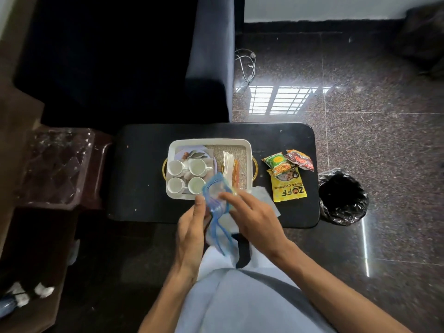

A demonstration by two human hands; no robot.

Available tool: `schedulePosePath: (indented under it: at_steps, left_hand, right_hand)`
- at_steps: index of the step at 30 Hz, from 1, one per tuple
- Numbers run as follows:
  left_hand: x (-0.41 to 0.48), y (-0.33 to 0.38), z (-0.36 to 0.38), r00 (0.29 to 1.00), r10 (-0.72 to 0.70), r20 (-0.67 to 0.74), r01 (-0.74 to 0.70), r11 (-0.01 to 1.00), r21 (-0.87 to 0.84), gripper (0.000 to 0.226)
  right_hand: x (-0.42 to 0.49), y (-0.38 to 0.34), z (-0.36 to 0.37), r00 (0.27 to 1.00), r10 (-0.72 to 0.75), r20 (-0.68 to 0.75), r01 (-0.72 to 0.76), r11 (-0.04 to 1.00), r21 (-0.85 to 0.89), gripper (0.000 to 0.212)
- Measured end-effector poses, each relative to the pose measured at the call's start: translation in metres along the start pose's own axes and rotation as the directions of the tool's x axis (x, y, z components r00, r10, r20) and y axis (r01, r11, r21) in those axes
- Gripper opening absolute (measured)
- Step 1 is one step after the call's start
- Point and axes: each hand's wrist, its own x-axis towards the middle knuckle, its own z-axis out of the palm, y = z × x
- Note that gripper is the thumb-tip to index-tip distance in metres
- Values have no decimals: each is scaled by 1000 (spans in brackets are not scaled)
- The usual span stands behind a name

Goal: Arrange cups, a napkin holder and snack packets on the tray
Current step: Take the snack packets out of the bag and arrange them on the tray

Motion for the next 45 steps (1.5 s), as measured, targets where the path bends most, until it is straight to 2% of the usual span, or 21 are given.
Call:
schedulePosePath:
  at_steps: [2, 4, 6, 8, 10, 13, 15, 18, 21, 23, 24, 26, 28, 29, 31, 33, 35, 37, 40, 43, 45]
  left_hand:
    - [3, -5, -15, 995, 26, -92, -25, 1000, 19, 50]
    - [3, -11, -29, 992, -3, -130, 10, 999, 51, 47]
    - [1, -19, -36, 990, -120, -69, 123, 992, 26, 64]
    - [1, -23, -34, 963, -255, 87, 263, 961, -91, 97]
    - [5, -24, -26, 921, -297, 254, 352, 913, -207, 119]
    - [22, -23, -14, 894, -223, 389, 355, 881, -313, 100]
    - [32, -24, -7, 887, -172, 430, 326, 891, -316, 93]
    - [45, -25, 3, 859, -118, 498, 294, 910, -292, 111]
    - [56, -27, 19, 894, -124, 431, 261, 926, -274, 113]
    - [62, -33, 34, 934, -142, 326, 238, 932, -274, 90]
    - [65, -36, 43, 948, -151, 280, 229, 935, -271, 71]
    - [70, -43, 62, 961, -174, 216, 218, 956, -199, 41]
    - [75, -49, 83, 965, -206, 163, 228, 965, -128, 29]
    - [76, -51, 95, 960, -239, 148, 255, 961, -105, 31]
    - [79, -55, 119, 944, -295, 147, 302, 953, -27, 40]
    - [83, -59, 142, 922, -345, 178, 326, 937, 127, 38]
    - [90, -61, 164, 882, -404, 242, 324, 894, 310, 32]
    - [99, -65, 189, 836, -477, 270, 277, 793, 543, 26]
    - [106, -78, 235, 794, -539, 280, 180, 649, 740, 20]
    - [106, -94, 278, 786, -525, 326, 136, 662, 737, 24]
    - [106, -102, 301, 842, -441, 310, 121, 716, 687, 35]
  right_hand:
    - [7, 0, -3, 989, 64, -136, -71, 996, -45, 29]
    - [13, -1, -6, 938, 146, -316, -158, 987, -14, 23]
    - [18, -7, -7, 855, 224, -467, -207, 974, 89, 20]
    - [19, -16, -5, 786, 358, -503, -232, 926, 296, 22]
    - [16, -30, 1, 738, 539, -406, -257, 781, 569, 33]
    - [5, -45, 11, 695, 700, -163, -316, 501, 806, 15]
    - [-5, -45, 17, 637, 771, 6, -412, 335, 847, 24]
    - [-12, -36, 17, 499, 819, 283, -529, 29, 848, 14]
    - [-16, -13, 6, 428, 712, 556, -546, -286, 787, 15]
    - [-22, 7, -5, 364, 657, 660, -591, -385, 709, 23]
    - [-25, 17, -10, 326, 658, 679, -643, -372, 669, 29]
    - [-34, 37, -20, 253, 741, 622, -760, -245, 602, 42]
    - [-44, 57, -31, 292, 868, 401, -843, 35, 537, 60]
    - [-50, 66, -38, 362, 897, 253, -845, 201, 495, 69]
    - [-61, 84, -53, 557, 829, 47, -759, 485, 434, 90]
    - [-73, 105, -68, 726, 687, 22, -628, 649, 429, 107]
    - [-85, 129, -85, 825, 551, 125, -557, 754, 349, 110]
    - [-98, 154, -100, 854, 468, 227, -511, 837, 195, 101]
    - [-116, 191, -118, 857, 466, 219, -483, 875, 31, 83]
    - [-132, 233, -130, 840, 531, 112, -519, 846, -120, 61]
    - [-144, 269, -137, 733, 680, 15, -671, 727, -147, 49]
